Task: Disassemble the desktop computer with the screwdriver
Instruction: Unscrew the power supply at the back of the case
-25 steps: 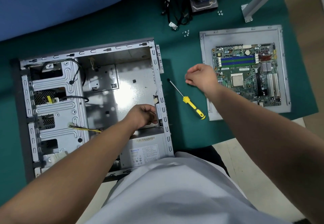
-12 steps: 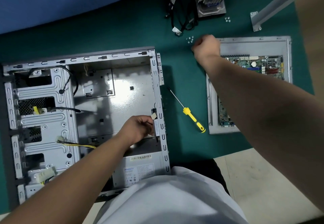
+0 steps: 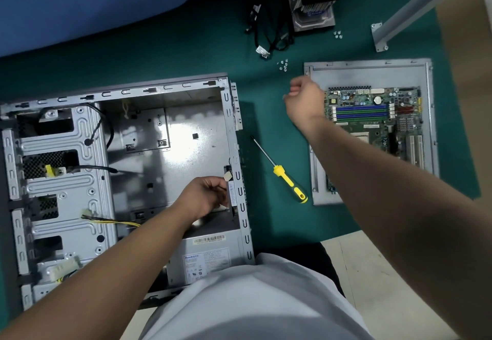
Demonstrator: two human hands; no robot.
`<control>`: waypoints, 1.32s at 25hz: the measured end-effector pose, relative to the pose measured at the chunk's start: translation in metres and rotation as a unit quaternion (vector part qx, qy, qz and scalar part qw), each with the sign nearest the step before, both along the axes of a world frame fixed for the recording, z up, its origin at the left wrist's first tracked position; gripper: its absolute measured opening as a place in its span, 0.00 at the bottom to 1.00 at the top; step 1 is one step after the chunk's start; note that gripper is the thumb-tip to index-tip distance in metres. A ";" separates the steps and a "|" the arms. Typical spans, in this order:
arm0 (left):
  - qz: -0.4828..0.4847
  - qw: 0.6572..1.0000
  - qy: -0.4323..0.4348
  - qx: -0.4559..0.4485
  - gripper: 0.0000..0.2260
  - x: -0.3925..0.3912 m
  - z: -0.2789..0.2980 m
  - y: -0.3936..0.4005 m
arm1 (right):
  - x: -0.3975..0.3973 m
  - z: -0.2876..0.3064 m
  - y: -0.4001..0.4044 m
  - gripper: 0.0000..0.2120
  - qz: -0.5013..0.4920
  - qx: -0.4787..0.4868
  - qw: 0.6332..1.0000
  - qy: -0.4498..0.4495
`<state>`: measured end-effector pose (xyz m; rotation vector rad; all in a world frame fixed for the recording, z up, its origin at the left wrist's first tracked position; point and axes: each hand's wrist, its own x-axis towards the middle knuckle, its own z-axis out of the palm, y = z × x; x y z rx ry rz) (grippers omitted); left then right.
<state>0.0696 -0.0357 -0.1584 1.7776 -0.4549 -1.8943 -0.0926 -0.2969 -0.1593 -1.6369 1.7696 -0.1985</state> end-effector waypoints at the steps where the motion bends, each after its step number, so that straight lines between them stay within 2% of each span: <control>1: -0.005 1.000 -0.008 0.004 0.33 0.000 0.001 -0.001 | -0.006 0.002 0.015 0.17 0.006 0.009 1.000 -0.007; 6: -0.015 0.999 -0.037 0.023 0.27 0.002 0.007 -0.003 | -0.047 0.009 0.108 0.18 0.092 0.038 0.995 0.004; 9: -0.016 0.998 -0.056 0.028 0.23 0.002 0.013 -0.004 | -0.070 0.010 0.161 0.26 0.136 0.057 0.985 0.091; 12: -0.016 0.997 -0.065 0.027 0.21 -0.001 0.020 -0.005 | -0.080 0.010 0.186 0.21 0.187 0.055 0.969 0.151; 15: 0.017 0.999 -0.039 0.029 0.16 -0.004 0.031 -0.006 | -0.082 0.023 0.186 0.18 0.169 0.047 0.977 0.121; 18: 0.035 0.998 -0.027 0.036 0.14 -0.007 0.041 -0.007 | -0.082 0.046 0.176 0.18 0.160 -0.006 0.984 0.074; 23: 0.026 0.998 -0.045 0.044 0.11 -0.010 0.040 -0.006 | -0.072 0.089 0.157 0.21 0.116 -0.128 0.983 -0.068; 24: 0.018 0.997 -0.052 0.047 0.10 -0.010 0.039 -0.006 | -0.068 0.095 0.155 0.22 0.133 -0.150 0.977 -0.070; 26: 0.009 0.997 -0.059 0.047 0.10 -0.010 0.039 -0.006 | -0.063 0.101 0.153 0.22 0.211 -0.203 0.956 -0.016; 28: 0.020 0.997 -0.054 0.050 0.11 -0.010 0.037 -0.006 | -0.056 0.103 0.152 0.21 0.260 -0.218 0.940 0.030; 30: 0.017 0.996 -0.063 0.052 0.12 -0.008 0.034 -0.006 | -0.049 0.100 0.152 0.21 0.250 -0.206 0.946 0.019; 33: -0.014 0.996 -0.072 0.055 0.11 -0.006 0.029 -0.003 | -0.049 0.094 0.151 0.21 0.174 -0.168 0.969 -0.043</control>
